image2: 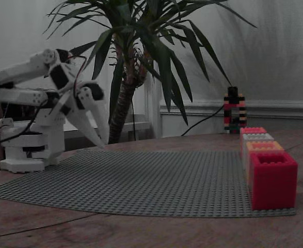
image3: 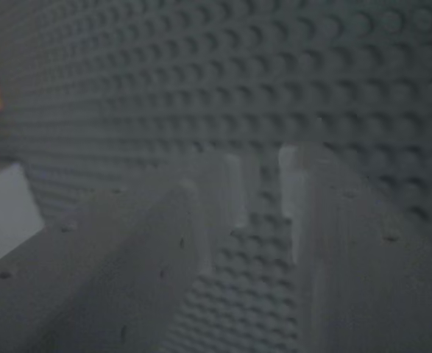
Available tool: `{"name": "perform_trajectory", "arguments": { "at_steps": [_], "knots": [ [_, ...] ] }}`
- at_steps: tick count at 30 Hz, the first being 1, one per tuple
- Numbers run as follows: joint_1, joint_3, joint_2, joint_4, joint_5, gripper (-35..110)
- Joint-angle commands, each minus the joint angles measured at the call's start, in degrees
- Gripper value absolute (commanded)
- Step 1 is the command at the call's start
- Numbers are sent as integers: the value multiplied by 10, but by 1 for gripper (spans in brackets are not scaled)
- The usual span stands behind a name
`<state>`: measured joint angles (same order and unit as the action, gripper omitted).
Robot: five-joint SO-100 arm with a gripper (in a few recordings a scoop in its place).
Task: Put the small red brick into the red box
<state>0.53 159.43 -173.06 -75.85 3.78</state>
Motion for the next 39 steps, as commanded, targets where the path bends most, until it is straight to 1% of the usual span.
{"name": "perform_trajectory", "arguments": {
  "at_steps": [1,8,39],
  "knots": [
    [-1,16,-73,-25,14,0],
    [-3,40,-114,-48,8,0],
    [-11,40,-114,-49,-5,0]
  ]
}}
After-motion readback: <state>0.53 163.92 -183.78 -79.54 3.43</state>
